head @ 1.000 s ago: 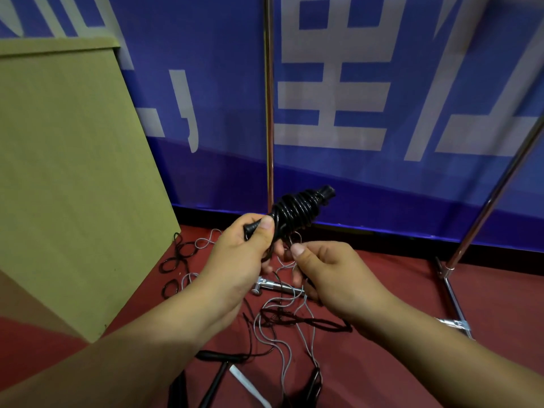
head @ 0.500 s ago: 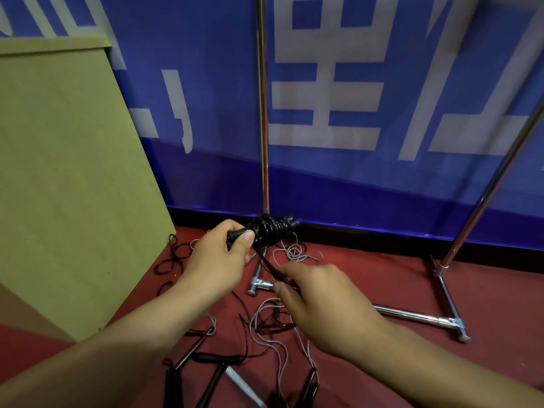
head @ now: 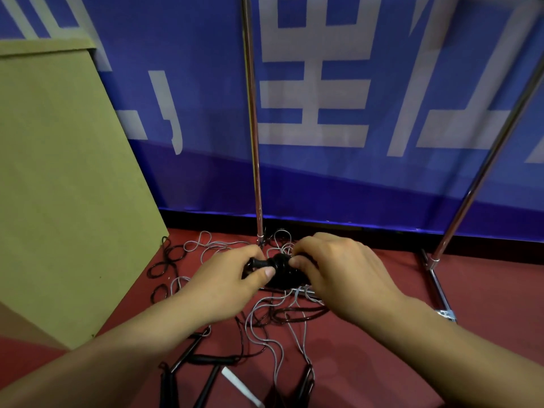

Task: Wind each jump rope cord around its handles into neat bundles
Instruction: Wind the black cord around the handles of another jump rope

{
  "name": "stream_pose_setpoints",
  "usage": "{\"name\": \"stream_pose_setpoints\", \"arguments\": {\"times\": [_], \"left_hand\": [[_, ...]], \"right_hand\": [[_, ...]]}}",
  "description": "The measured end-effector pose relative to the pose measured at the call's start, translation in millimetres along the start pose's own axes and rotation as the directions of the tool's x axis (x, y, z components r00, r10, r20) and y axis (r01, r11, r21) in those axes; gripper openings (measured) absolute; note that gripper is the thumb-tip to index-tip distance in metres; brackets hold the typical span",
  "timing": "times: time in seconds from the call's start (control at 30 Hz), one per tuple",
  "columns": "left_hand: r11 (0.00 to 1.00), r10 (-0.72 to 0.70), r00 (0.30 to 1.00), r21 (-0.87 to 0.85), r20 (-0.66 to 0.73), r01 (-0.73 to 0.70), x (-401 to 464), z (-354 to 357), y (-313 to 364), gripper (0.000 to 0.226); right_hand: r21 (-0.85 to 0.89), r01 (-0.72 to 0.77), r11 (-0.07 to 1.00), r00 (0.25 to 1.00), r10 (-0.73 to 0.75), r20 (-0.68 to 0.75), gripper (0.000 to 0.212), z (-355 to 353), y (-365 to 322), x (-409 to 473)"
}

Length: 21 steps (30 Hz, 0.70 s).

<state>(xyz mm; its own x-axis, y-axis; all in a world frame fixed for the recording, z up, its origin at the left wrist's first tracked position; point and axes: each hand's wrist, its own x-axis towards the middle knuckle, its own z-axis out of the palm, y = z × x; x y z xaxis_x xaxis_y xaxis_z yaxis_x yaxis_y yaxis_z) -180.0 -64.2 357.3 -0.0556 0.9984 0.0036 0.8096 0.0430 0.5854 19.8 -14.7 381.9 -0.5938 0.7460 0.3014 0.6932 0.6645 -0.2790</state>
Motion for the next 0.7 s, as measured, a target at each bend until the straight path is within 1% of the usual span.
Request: {"name": "stream_pose_setpoints", "arguments": {"times": [0.1,0.2,0.27,0.37,0.4,0.43,0.5,0.53,0.6,0.63,0.7], "left_hand": [[0.995,0.095,0.994,-0.019,0.051,-0.094,-5.1,-1.8,5.3,0.015],[0.982,0.162,0.985,-0.104,0.065,-0.154,-8.1,-5.9,11.8,0.017],[0.973,0.191,0.977,-0.145,0.09,-0.177,-9.2,-7.7,13.4,0.014],[0.955,0.207,0.966,-0.247,0.153,-0.166,-12.1,-8.6,16.0,0.01],[0.942,0.21,0.963,-0.298,0.17,-0.152,-13.2,-9.5,17.8,0.01],[0.927,0.212,0.961,-0.348,0.18,-0.139,-14.0,-11.4,20.3,0.011],[0.9,0.216,0.959,-0.42,0.186,-0.121,-14.7,-15.5,24.1,0.019],[0.884,0.222,0.956,-0.453,0.192,-0.115,-14.9,-17.3,25.6,0.022],[0.844,0.24,0.946,-0.529,0.22,-0.091,-15.3,-18.9,27.8,0.024],[0.825,0.245,0.94,-0.561,0.238,-0.072,-15.7,-19.5,28.6,0.024],[0.788,0.239,0.935,-0.615,0.262,-0.029,-17.4,-21.8,29.4,0.023]], "right_hand": [[0.005,-0.033,0.999,0.999,0.034,-0.026,0.027,-3.9,7.9,4.6],[0.11,-0.112,0.988,0.993,0.115,-0.024,0.029,-9.3,16.9,11.0],[0.194,-0.162,0.968,0.986,0.164,0.004,0.038,-10.7,23.4,16.0],[0.257,-0.224,0.94,0.975,0.218,0.052,0.061,-11.5,29.9,19.7],[0.275,-0.246,0.929,0.969,0.235,0.071,0.065,-11.7,30.5,19.9],[0.31,-0.27,0.912,0.963,0.254,0.091,0.064,-12.1,31.2,20.7],[0.431,-0.319,0.844,0.948,0.279,0.155,0.058,-13.2,31.6,22.8],[0.513,-0.34,0.788,0.94,0.272,0.206,0.053,-13.9,31.0,23.9],[0.666,-0.381,0.642,0.923,0.214,0.321,0.038,-13.7,30.5,25.1],[0.708,-0.392,0.588,0.915,0.17,0.365,0.031,-12.8,30.0,25.5],[0.754,-0.392,0.527,0.908,0.091,0.409,0.025,-9.8,31.0,27.0]]}}
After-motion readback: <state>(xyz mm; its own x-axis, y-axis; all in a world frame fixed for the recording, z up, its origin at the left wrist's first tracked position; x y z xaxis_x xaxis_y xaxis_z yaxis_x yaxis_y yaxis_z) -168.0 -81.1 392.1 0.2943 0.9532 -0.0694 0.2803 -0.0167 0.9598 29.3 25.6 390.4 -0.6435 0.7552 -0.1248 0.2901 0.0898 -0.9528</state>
